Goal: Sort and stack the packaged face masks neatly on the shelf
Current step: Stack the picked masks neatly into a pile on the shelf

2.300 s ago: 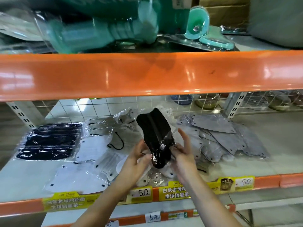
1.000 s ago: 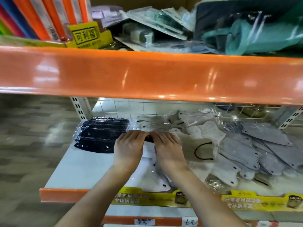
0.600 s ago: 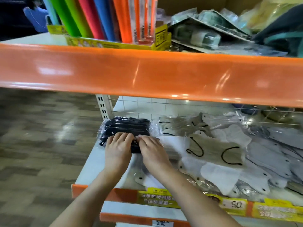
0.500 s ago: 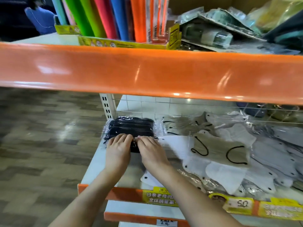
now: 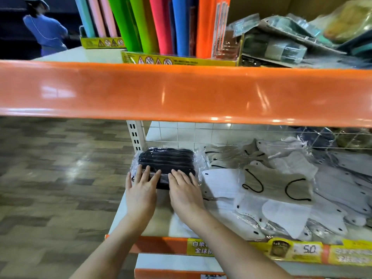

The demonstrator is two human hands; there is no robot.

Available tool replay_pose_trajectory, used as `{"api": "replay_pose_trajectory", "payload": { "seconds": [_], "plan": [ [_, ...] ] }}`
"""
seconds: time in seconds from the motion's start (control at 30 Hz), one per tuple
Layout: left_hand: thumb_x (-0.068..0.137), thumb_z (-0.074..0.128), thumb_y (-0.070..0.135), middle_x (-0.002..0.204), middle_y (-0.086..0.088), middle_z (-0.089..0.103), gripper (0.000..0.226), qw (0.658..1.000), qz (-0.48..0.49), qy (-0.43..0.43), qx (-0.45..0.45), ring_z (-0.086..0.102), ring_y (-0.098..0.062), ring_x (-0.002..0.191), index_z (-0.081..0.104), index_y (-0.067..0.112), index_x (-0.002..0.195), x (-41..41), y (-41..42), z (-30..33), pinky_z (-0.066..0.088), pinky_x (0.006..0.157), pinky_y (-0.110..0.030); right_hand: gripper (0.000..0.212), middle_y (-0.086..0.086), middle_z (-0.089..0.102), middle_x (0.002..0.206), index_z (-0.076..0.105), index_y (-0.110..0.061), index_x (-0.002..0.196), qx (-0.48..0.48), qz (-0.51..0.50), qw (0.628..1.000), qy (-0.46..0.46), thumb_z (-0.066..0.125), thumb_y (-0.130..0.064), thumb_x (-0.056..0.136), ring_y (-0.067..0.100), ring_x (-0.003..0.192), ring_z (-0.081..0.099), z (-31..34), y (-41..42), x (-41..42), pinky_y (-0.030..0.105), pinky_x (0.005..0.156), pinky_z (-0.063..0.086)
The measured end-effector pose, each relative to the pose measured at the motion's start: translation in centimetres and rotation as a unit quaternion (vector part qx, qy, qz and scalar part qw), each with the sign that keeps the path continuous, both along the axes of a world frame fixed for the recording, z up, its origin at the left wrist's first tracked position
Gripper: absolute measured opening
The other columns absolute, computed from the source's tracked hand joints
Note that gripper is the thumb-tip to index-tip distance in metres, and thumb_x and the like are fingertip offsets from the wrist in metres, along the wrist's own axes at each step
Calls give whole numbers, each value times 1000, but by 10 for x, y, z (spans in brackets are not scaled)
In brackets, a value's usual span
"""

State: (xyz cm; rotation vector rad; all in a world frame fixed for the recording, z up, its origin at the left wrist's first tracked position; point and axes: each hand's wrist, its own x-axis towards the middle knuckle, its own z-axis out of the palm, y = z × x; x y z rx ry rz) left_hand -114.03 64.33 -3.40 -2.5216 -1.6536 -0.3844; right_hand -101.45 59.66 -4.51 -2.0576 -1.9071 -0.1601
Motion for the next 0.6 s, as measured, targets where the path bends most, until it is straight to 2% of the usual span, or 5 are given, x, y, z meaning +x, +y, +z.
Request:
{"api": "replay_pose_trajectory", "payload": {
  "seconds": [0.13,0.23,0.33,0.47,0.6],
  "plan": [
    [97,43,25,156,-5,24,53,997,-30,40,-61,23,-19,144,28,32,148,4,8,1,17,114,-32,44,-1,66,121,71,-18,110,-40,-27,999,18,75,-35,70,13,112,62,-3,-1,-6,38,94,50],
    [100,33,42,160,-5,9,56,993,-37,42,-102,10,-20,147,14,31,152,2,4,-3,15,115,-32,56,4,20,159,29,-11,149,-100,18,994,47,37,-35,99,17,146,16,-5,-5,-4,43,119,10],
    [100,29,43,160,-8,4,59,990,-46,75,-113,5,-22,147,9,27,153,0,1,-1,14,116,-34,62,1,0,161,9,-14,154,-111,21,993,41,16,-43,99,13,148,-4,-2,-12,-4,41,118,-6],
    [98,31,37,160,-8,8,59,986,-49,98,-124,8,-19,147,14,18,152,4,1,8,15,116,-32,63,0,-4,161,8,-14,154,-146,35,988,47,33,-35,100,12,147,-6,1,-12,0,40,119,-6],
    [98,32,32,158,0,21,56,993,-57,48,-92,16,-11,145,20,17,150,16,-4,14,16,115,-28,64,1,7,161,14,-13,153,-116,39,991,53,43,-26,97,14,147,4,10,-9,8,37,120,0]
  ]
}}
